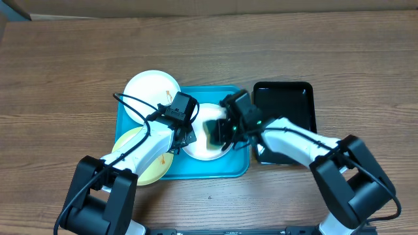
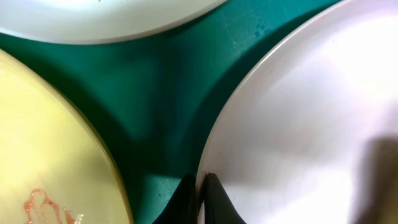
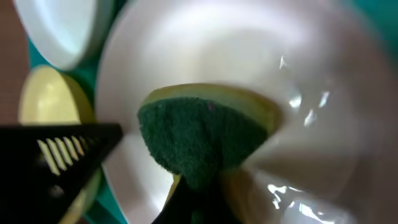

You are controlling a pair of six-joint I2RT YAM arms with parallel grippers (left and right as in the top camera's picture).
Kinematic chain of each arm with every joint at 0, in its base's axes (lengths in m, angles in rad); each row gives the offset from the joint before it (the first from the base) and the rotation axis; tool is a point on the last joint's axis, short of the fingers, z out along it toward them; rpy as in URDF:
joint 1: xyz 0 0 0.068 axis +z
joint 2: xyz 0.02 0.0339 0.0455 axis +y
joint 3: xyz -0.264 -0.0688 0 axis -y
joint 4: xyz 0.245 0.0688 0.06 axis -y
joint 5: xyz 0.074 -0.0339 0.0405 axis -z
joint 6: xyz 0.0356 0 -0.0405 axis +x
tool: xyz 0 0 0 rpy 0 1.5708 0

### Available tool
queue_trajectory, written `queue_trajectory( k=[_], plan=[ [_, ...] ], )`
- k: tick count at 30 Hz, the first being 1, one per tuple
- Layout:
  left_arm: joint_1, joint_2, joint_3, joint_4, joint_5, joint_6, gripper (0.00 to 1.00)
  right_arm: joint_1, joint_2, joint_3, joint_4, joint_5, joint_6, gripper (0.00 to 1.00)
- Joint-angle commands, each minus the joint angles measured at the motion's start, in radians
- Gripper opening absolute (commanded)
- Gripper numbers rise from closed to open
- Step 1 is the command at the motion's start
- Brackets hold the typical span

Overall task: Clean dirty plates on tray and stack at the side
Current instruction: 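Return the sponge to the black tray with the right gripper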

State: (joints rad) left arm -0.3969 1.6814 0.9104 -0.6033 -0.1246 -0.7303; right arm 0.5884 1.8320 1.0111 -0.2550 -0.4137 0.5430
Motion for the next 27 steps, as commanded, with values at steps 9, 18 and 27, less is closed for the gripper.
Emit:
queue_trajectory(
  k=[9,18,27],
  plan=[
    [0.004,0.016,-0.016,-0.006,-0.021,0.013,0.04,-0.286,-0.150,0.090,-0.132,-0.260,-0.090,0.04],
    [0.004,0.016,-0.016,0.001,-0.020,0.013,0.04,-0.478,-0.182,0.080,-0.488,0.097,-0.260,0.04],
    [0.004,0.016,-0.016,0.007,-0.005,0.030,0.04,-0.478,-0.182,0.000,-0.453,0.254,-0.259,0.08]
  ],
)
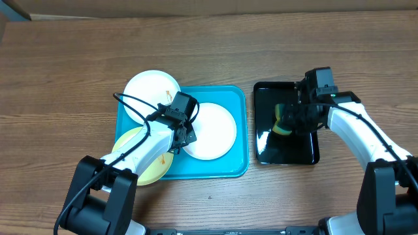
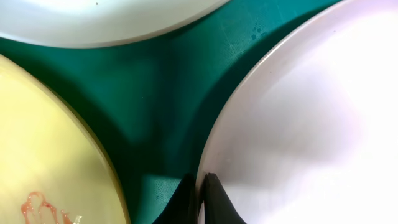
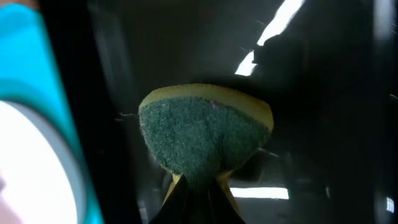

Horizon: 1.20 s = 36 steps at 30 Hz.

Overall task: Clean dirty plates on tray and stack at the side
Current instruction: 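Return the sponge to the black tray with the right gripper, then lift the white plate with the left gripper and place it left of tray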

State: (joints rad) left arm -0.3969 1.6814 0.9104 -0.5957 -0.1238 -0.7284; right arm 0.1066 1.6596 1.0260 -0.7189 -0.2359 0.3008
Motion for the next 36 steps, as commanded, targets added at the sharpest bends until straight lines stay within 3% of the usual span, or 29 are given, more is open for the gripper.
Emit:
queue_trajectory(
  k=[1,3,5,8,14,24,32,36],
  plan=[
    [0.004,0.016,-0.016,0.000,-0.005,0.034,0.04,0.004,-0.010,-0.021,0.011,0.095,-0.017,0.08],
    [0.004,0.015,-0.015,-0.001,-0.005,0.051,0.04,0.004,-0.010,-0.035,0.013,0.116,-0.018,0.15],
    [0.004,0.012,-0.012,-0.003,-0.006,0.079,0.04,0.004,-0.010,-0.056,0.026,0.116,-0.018,0.49],
    [0.004,0.002,0.001,-0.019,-0.011,0.091,0.04,0.004,-0.010,-0.070,0.028,0.116,-0.021,0.75],
    [0.004,-0.024,0.061,-0.087,-0.018,0.126,0.04,0.004,-0.010,-0.070,0.006,0.130,-0.022,1.00],
    [0.004,-0.118,0.139,-0.203,-0.152,0.166,0.04,0.004,-0.010,-0.069,-0.031,0.131,-0.021,1.00],
    [-0.019,-0.246,0.185,-0.215,-0.171,0.239,0.04,0.004,-0.010,-0.069,-0.016,0.131,-0.021,1.00],
    [-0.072,-0.294,0.211,-0.215,-0.256,0.281,0.04,0.004,-0.010,-0.069,-0.016,0.130,-0.021,1.00]
  ],
)
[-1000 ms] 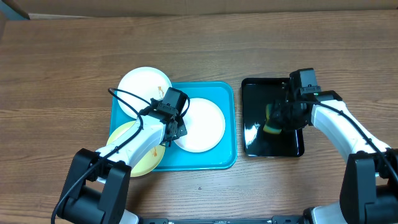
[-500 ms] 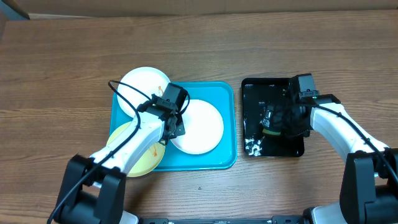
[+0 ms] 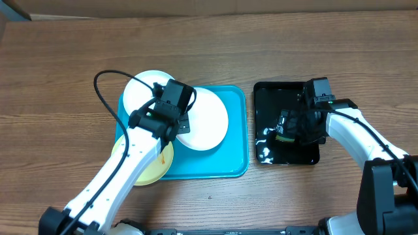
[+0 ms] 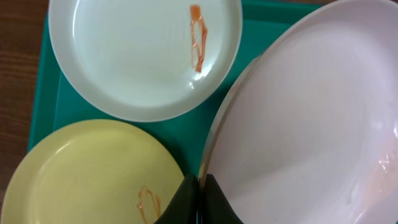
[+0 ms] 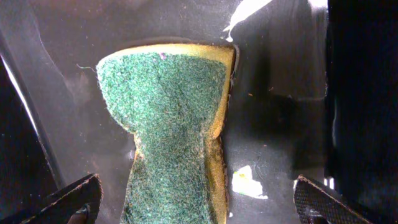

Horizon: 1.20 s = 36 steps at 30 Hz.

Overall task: Clean dirty plates on tray and stack at the side
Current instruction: 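Lift the white plate with the left gripper and place it left of tray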

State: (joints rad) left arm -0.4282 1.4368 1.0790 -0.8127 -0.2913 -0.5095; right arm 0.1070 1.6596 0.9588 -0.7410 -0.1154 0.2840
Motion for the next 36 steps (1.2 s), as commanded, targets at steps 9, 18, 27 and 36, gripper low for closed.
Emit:
queue_trajectory(
  k=[9,18,27,36],
  plan=[
    [-0.223,-0.061,0.051,-0.014,-0.475,0.097,0.04,0.004,-0.010,-0.002,0.006,0.010,-0.004,1.00],
    [-0.467,-0.061,0.051,-0.013,-0.802,0.148,0.04,0.004,-0.010,-0.002,0.006,0.010,-0.004,1.00],
    [-0.563,-0.058,0.051,-0.013,-1.003,0.190,0.04,0.004,-0.010,-0.002,0.006,0.010,-0.004,1.00],
    [-0.568,-0.058,0.051,0.000,-1.031,0.198,0.04,0.004,-0.010,-0.002,0.006,0.010,-0.004,1.00]
  ],
)
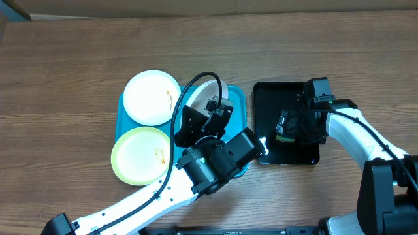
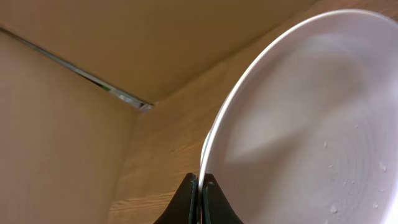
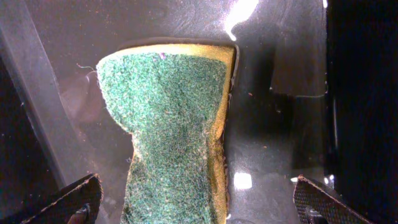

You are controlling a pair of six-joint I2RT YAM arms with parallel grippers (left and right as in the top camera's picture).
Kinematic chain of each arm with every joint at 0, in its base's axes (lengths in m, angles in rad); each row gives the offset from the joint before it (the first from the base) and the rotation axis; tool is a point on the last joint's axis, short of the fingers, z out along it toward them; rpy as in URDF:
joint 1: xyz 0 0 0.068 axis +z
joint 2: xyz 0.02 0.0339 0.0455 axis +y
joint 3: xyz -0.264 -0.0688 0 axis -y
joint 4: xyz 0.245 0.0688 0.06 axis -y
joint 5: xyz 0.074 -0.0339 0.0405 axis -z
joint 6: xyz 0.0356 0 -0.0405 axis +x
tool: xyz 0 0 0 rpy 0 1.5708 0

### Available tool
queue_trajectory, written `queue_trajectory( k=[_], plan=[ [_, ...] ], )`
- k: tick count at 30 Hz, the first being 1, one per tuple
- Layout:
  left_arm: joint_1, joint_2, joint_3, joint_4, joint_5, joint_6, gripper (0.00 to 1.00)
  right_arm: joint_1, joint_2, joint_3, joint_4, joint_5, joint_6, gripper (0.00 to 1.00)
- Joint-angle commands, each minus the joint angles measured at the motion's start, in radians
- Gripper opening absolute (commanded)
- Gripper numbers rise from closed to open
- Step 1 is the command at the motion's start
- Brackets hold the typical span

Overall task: Clean dirty plates on tray and stack at the side
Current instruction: 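Lift the white plate with the left gripper and place it left of tray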

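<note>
My left gripper (image 2: 200,186) is shut on the rim of a clean white plate (image 2: 298,124), which has a few water drops on it. In the overhead view the plate (image 1: 198,96) stands on edge, raised high over the blue tray (image 1: 236,104), and my left arm covers much of it. A white plate with an orange smear (image 1: 152,97) and a yellow-green plate with a smear (image 1: 139,155) lie at the tray's left. My right gripper (image 3: 199,205) is open, astride the green-and-yellow sponge (image 3: 171,124) lying in the black tray (image 1: 290,153).
The black tray (image 3: 348,93) is wet and glossy and sits right of the blue tray. A cardboard wall (image 2: 93,81) runs along the back of the wooden table (image 1: 65,65). My raised left arm hides the middle of the blue tray from above.
My left gripper has gone from holding the white plate low over the tray to holding it much higher, stood on edge towards the back wall. My right gripper and the sponge have not moved.
First my right gripper was shut on the sponge against the white plate on the tray, with my left gripper pinching the plate's rim. Then the sponge was over the black tray. Then it lay there released, and the plate was lifted; now it is high.
</note>
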State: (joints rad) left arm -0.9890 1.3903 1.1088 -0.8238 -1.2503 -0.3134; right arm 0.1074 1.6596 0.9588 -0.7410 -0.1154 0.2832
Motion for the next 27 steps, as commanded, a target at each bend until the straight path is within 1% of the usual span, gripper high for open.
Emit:
queue_trajectory(
  k=[1,3,6,9,11,14,17,19,20,21,23,26,27],
  plan=[
    [-0.006,-0.011,0.022,0.022,-0.084,0.002,0.04,0.003,-0.010,-0.002,0.006,0.010,-0.003,1.00],
    [-0.006,-0.011,0.022,0.061,-0.078,-0.003,0.04,0.003,-0.010,-0.002,0.006,0.010,-0.003,1.00],
    [-0.008,-0.011,0.022,0.094,0.007,-0.002,0.04,0.003,-0.010,-0.002,0.006,0.010,-0.003,1.00],
    [0.004,-0.011,0.022,0.092,0.077,-0.049,0.04,0.003,-0.010,-0.002,0.006,0.010,-0.003,1.00],
    [0.029,-0.012,0.022,0.092,0.144,-0.091,0.04,0.003,-0.010,-0.002,0.006,0.010,-0.003,1.00],
    [0.106,-0.017,0.022,0.092,0.332,-0.138,0.04,0.003,-0.010,-0.002,0.006,0.010,-0.003,1.00],
    [0.256,-0.027,0.022,0.091,0.600,-0.183,0.04,0.003,-0.010,-0.002,0.006,0.010,-0.003,1.00],
    [0.412,-0.038,0.022,0.091,0.813,-0.196,0.04,0.003,-0.010,-0.002,0.006,0.010,-0.003,1.00],
    [0.458,-0.041,0.022,0.090,0.866,-0.196,0.04,0.003,-0.010,-0.002,0.006,0.010,-0.003,1.00],
    [0.542,-0.045,0.022,0.087,0.953,-0.196,0.04,0.003,-0.010,-0.002,0.006,0.010,-0.003,1.00],
    [0.699,-0.046,0.022,0.074,1.074,-0.196,0.04,0.003,-0.010,-0.002,0.006,0.010,-0.003,1.00],
    [0.949,-0.044,0.022,0.042,1.186,-0.196,0.04,0.003,-0.010,-0.002,0.006,0.010,-0.003,1.00],
    [1.051,-0.044,0.022,0.039,1.229,-0.195,0.04,0.003,-0.010,-0.002,0.006,0.010,-0.003,1.00]
  ],
)
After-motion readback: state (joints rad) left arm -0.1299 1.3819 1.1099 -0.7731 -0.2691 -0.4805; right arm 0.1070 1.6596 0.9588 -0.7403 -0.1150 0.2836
